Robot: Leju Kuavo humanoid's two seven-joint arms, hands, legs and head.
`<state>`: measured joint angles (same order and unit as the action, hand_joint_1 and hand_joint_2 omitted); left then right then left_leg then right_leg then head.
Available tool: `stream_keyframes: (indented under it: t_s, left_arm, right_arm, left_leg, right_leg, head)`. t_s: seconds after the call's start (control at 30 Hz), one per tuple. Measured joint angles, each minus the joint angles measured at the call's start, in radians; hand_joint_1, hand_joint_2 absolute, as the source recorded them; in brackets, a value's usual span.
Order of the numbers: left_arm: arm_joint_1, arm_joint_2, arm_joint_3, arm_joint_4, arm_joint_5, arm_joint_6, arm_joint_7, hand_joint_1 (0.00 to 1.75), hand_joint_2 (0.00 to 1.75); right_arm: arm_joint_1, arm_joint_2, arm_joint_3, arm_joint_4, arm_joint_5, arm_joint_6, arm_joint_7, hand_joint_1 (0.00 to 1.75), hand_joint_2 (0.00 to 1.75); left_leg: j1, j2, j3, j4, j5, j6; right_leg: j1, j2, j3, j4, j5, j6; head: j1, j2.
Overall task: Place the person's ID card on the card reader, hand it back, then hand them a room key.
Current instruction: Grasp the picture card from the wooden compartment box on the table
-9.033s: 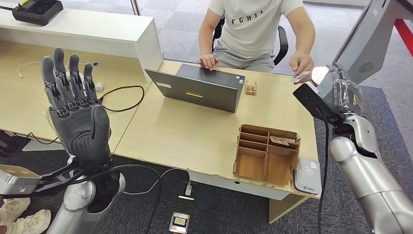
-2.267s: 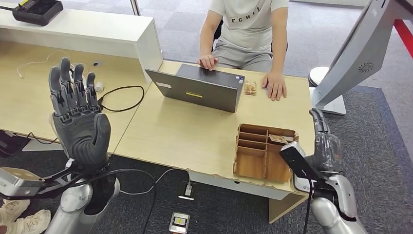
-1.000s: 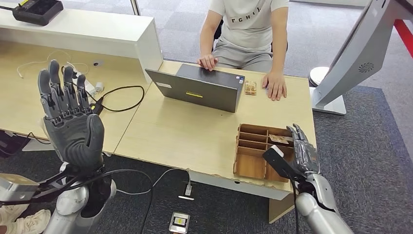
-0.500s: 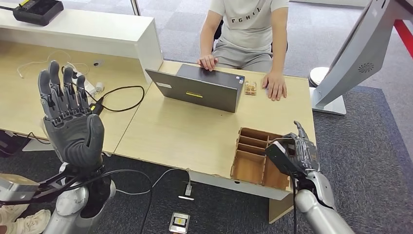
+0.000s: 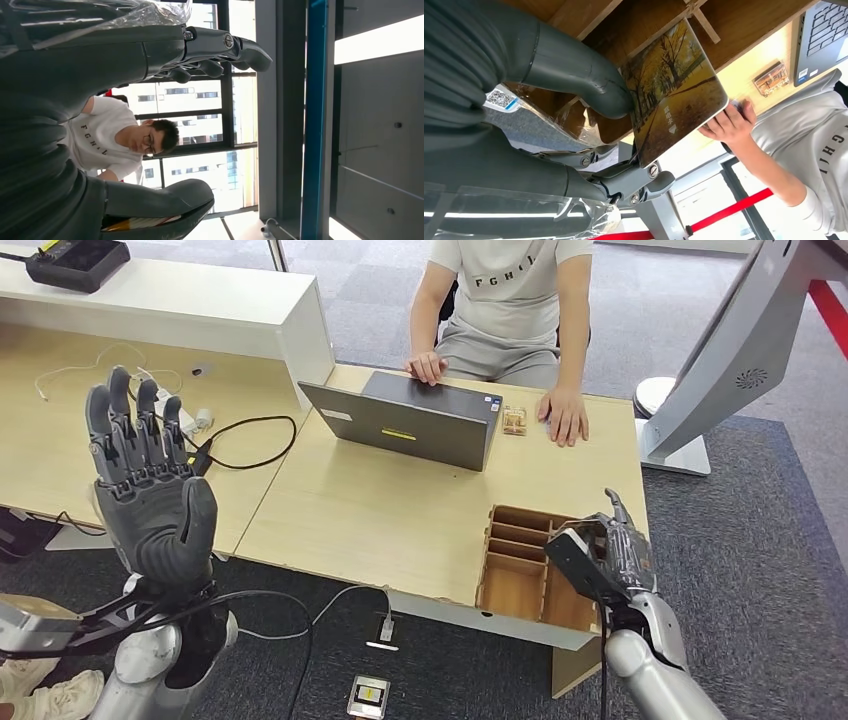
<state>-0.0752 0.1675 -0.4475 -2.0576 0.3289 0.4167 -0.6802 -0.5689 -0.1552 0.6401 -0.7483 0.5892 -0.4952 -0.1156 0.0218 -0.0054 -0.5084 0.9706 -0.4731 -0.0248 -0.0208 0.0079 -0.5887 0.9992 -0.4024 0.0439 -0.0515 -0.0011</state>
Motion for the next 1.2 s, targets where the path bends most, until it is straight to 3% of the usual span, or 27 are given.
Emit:
stream_keyframes:
  t_s: [1.2]
  left_arm:
    - [-0.011,0.000,-0.004,0.003,0.000,0.012,0.001,0.00,1.75]
  right_arm:
    - [-0.023,-0.015,-0.043,-0.162,-0.091,-0.105,-0.045,1.75,1.75]
  left_leg:
    - [0.000,0.000,0.000,0.000,0.000,0.000]
  right_leg:
    - [0.000,0.000,0.000,0.000,0.000,0.000]
  head:
    - [0.000,0.000]
